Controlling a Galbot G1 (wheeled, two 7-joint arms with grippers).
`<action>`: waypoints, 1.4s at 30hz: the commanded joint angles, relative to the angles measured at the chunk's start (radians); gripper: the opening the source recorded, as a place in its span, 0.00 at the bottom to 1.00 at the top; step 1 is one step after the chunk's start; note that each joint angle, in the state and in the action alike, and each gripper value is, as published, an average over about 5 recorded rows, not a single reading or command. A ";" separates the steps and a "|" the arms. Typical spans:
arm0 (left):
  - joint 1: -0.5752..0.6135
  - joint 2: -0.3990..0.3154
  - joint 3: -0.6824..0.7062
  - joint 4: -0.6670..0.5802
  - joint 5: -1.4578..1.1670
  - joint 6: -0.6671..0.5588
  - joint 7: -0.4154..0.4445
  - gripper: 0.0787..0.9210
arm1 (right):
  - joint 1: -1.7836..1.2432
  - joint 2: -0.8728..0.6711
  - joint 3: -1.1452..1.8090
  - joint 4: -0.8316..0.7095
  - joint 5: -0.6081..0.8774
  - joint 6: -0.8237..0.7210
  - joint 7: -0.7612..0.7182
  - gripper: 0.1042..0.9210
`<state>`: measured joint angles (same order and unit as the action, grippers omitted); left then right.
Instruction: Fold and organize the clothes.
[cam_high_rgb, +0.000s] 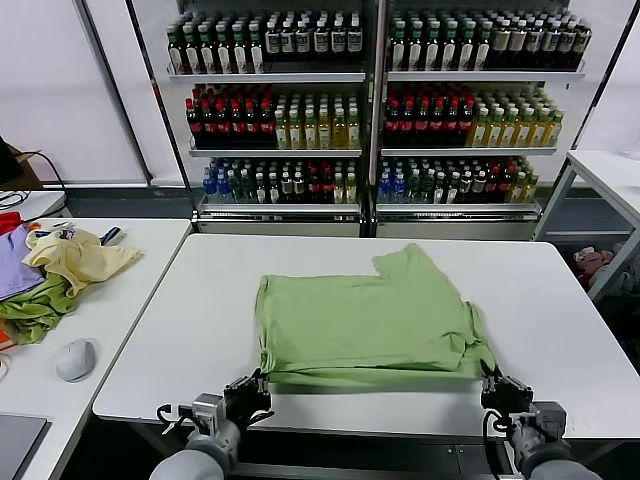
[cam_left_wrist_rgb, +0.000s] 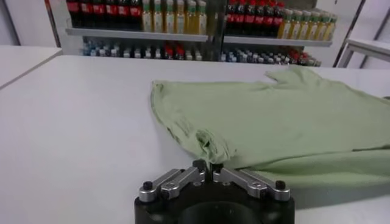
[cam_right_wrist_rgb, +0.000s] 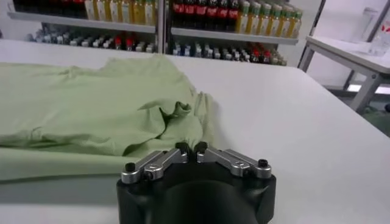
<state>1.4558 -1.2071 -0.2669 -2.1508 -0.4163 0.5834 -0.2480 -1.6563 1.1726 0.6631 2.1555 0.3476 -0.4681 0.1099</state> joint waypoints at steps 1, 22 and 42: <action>0.132 0.014 -0.017 -0.087 0.050 0.000 0.009 0.03 | -0.120 0.010 0.011 0.068 -0.046 -0.006 0.001 0.06; 0.029 0.058 -0.058 -0.094 0.057 -0.002 -0.022 0.54 | -0.017 0.009 0.008 0.136 -0.090 0.131 -0.005 0.62; -0.644 -0.025 0.094 0.490 -0.066 -0.007 -0.107 0.88 | 0.945 -0.031 -0.363 -0.646 0.084 -0.013 0.053 0.88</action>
<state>1.0771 -1.2101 -0.2166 -1.9055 -0.4557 0.5760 -0.3399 -1.0014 1.1523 0.4167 1.7604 0.3917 -0.4594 0.1498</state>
